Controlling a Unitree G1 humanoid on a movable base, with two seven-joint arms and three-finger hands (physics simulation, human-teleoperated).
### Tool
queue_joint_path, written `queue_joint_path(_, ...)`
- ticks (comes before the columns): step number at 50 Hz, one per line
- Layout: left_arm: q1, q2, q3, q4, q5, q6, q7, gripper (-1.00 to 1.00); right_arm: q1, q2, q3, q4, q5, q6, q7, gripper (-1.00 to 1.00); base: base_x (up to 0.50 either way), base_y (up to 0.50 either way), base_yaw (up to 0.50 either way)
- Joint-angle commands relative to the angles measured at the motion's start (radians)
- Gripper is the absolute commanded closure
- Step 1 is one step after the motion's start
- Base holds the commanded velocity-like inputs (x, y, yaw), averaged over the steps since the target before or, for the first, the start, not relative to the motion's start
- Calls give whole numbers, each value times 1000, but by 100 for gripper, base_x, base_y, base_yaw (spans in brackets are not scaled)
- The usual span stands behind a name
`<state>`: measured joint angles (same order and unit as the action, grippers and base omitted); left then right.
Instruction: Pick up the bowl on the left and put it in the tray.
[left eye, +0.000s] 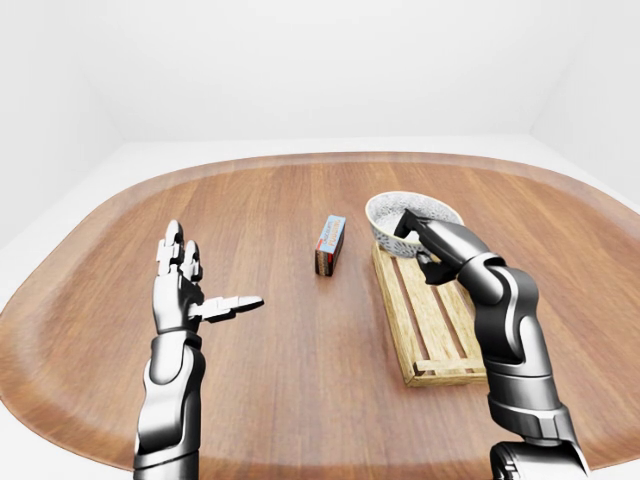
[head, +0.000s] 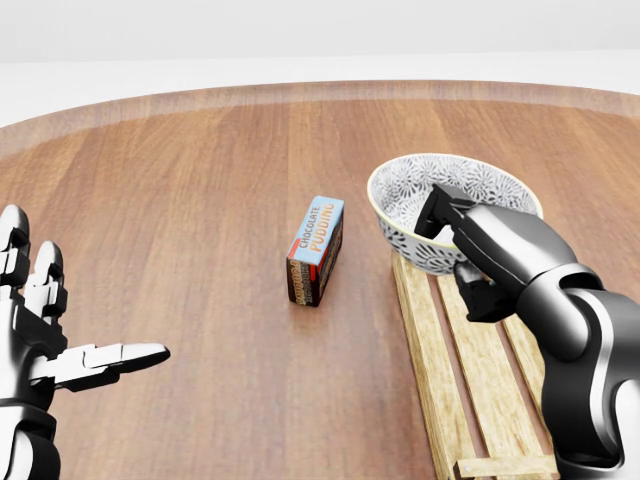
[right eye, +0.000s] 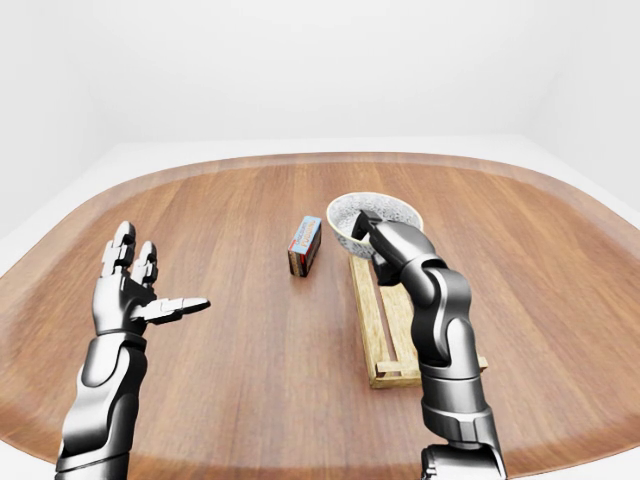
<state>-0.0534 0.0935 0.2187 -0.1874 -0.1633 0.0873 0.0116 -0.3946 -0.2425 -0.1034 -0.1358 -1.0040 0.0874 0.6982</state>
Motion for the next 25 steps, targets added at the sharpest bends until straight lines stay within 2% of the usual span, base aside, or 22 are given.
queue_joint_path(1, 2, 0, 1, -1, 2, 0, -1, -100, 24, -45, -42, 66, 62, 0, 0, 100, 0, 0, 0)
queue_joint_path(17, 11, -2, 3, -14, 3, 0, -8, -100, 30, -75, -62, 237, 219, 0, 0, 100, 0, 0, 0)
queue_joint_path(25, 14, -5, 1, -17, 5, 0, -12, -100, 25, -88, -44, 276, 234, 0, -19, 100, 0, 0, 0)
